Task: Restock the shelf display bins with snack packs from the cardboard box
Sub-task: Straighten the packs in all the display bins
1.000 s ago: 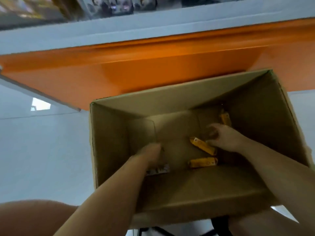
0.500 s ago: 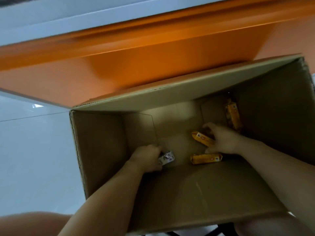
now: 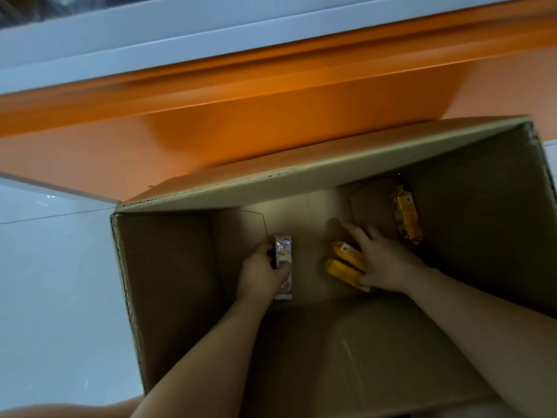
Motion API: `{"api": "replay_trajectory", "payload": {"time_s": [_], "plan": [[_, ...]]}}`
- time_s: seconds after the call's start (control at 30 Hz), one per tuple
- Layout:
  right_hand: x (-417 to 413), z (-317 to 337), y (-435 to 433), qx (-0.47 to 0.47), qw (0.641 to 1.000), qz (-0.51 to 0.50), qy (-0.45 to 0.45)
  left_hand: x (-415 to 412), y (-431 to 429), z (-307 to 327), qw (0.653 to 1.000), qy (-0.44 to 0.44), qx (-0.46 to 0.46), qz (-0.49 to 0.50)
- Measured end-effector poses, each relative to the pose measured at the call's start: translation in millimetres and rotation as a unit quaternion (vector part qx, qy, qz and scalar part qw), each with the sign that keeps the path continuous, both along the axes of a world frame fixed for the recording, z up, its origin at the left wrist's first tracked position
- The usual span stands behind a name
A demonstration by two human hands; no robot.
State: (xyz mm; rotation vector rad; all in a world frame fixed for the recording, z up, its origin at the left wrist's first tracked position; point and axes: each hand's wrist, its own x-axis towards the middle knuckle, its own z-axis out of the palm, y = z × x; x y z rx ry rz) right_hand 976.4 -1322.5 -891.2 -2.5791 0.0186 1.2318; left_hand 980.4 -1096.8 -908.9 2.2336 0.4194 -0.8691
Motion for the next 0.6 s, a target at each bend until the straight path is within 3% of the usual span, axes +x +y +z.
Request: {"api": "replay_trajectory", "payload": {"time_s": [0.17,0.3,0.43,0.57,0.6], "plan": [[6.1,-6.4,16.4,0.057,0.983,-0.17,-0.026,8.9,-20.8,1.5,0.998,-0.005,-0.025,0.065],[13.5,-12.4,34.2,0.128,0.941,-0.309,-0.044,13.8,-32.9,0.3,0.991,-0.006,-0.066,0.117],[20.7,-8.2,33.3,0.182,0.909,-0.366,-0.084,14.9,-35.6,1.3,0.984,-0.016,-0.107,0.143],[24.1,-0.9,2.1,-0.053,0.908,-0.337,-0.243,15.6,-35.9,0.7,0.981,-0.005,-0.129,0.144],[23.6,-1.7,-2.6,-0.073,0.905,-0.333,-0.254,15.4,-36.6,0.6,0.98,-0.002,-0.134,0.144]]}}
